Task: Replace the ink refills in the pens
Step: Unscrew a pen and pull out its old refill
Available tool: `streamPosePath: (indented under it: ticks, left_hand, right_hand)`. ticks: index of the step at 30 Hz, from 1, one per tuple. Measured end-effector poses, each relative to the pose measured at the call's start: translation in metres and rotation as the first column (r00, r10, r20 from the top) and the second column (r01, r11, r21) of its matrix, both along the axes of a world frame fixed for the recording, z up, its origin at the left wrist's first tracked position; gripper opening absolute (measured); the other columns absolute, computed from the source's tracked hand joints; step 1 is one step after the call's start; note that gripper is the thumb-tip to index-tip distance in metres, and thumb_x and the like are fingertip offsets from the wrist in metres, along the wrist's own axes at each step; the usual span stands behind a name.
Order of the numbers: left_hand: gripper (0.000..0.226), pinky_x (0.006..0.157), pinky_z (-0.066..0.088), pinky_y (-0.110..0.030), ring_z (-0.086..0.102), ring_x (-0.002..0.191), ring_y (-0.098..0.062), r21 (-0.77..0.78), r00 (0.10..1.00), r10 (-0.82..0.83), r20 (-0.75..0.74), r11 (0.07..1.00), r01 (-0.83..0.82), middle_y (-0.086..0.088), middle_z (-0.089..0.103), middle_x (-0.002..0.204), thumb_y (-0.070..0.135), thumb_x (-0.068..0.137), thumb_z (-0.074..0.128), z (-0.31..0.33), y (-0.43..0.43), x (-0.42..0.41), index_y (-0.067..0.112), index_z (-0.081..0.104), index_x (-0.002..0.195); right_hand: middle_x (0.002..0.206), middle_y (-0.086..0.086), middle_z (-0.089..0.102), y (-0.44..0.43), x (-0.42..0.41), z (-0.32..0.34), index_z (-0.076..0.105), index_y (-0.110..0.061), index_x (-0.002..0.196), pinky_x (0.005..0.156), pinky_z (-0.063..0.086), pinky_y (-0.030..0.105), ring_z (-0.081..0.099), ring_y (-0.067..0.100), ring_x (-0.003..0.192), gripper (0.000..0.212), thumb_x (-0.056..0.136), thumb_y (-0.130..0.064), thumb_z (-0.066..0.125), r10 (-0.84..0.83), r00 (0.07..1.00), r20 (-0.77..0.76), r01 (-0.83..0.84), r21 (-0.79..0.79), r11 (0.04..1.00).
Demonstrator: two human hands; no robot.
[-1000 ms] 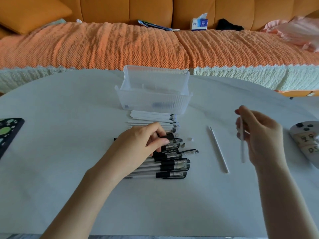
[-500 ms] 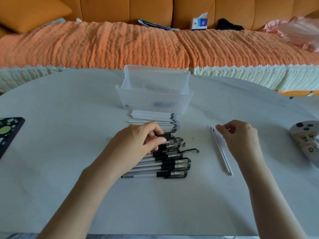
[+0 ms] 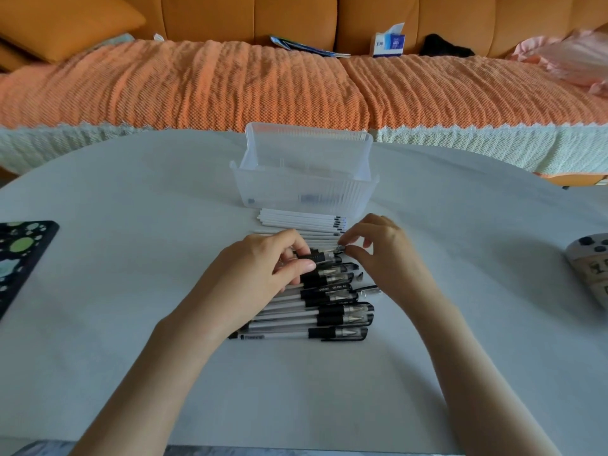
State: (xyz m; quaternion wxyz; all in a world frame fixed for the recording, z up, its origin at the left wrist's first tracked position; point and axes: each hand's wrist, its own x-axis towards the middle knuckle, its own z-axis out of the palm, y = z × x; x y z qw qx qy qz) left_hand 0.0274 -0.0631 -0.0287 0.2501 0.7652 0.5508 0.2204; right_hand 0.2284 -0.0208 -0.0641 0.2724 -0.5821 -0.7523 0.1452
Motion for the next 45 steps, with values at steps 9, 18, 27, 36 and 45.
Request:
streamPosePath:
  ticks: [9,18,27,36,45]
  left_hand:
    - [0.009,0.067,0.050,-0.025,0.058,0.062,0.000,-0.002,1.000,-0.003,0.004,1.000,0.003,0.017,0.064,0.069,0.041,0.087,0.057,0.000,-0.001,0.000,0.032,0.055,0.087]
    - [0.005,0.072,0.051,-0.028,0.061,0.063,-0.002,-0.005,0.991,0.037,0.131,0.999,-0.037,0.014,0.067,0.072,0.031,0.088,0.060,-0.001,0.004,-0.007,0.027,0.057,0.089]
    - [0.006,0.079,0.049,-0.026,0.063,0.071,-0.004,-0.049,0.941,0.182,0.287,0.983,-0.175,0.007,0.070,0.079,0.019,0.092,0.054,0.008,0.011,-0.024,0.015,0.057,0.095]
    - [0.003,0.084,0.050,-0.038,0.063,0.071,-0.007,-0.040,0.926,0.189,0.328,0.982,-0.186,0.005,0.070,0.077,0.018,0.092,0.054,0.012,0.011,-0.027,0.015,0.056,0.092]
    - [0.001,0.078,0.044,-0.022,0.062,0.072,-0.004,-0.004,0.949,0.177,0.260,0.983,-0.183,0.007,0.069,0.076,0.019,0.090,0.058,0.012,0.010,-0.029,0.018,0.058,0.091]
  right_hand:
    - [0.088,-0.006,0.052,0.002,0.003,-0.006,0.069,-0.011,0.082,0.073,0.036,0.026,0.039,0.012,0.089,0.007,0.078,-0.017,0.072,-0.048,0.999,0.006,0.048,-0.002,0.999]
    - [0.065,-0.008,0.062,-0.015,0.023,0.018,0.061,-0.014,0.074,0.059,0.038,0.008,0.052,-0.001,0.059,0.014,0.081,-0.002,0.064,-0.125,0.913,-0.388,0.100,-0.083,0.992]
    - [0.062,-0.012,0.065,-0.027,0.026,0.027,0.069,-0.020,0.081,0.062,0.045,0.012,0.052,0.004,0.056,0.023,0.084,0.001,0.062,-0.070,0.813,-0.579,-0.002,-0.124,0.992]
    - [0.063,-0.012,0.065,-0.026,0.023,0.027,0.068,-0.024,0.078,0.062,0.045,0.012,0.052,0.005,0.057,0.026,0.084,0.001,0.062,-0.076,0.821,-0.566,-0.002,-0.137,0.991]
    - [0.061,-0.011,0.063,-0.026,0.025,0.027,0.069,-0.028,0.075,0.063,0.044,0.014,0.050,0.003,0.057,0.029,0.082,0.000,0.064,-0.089,0.859,-0.504,0.021,-0.139,0.990]
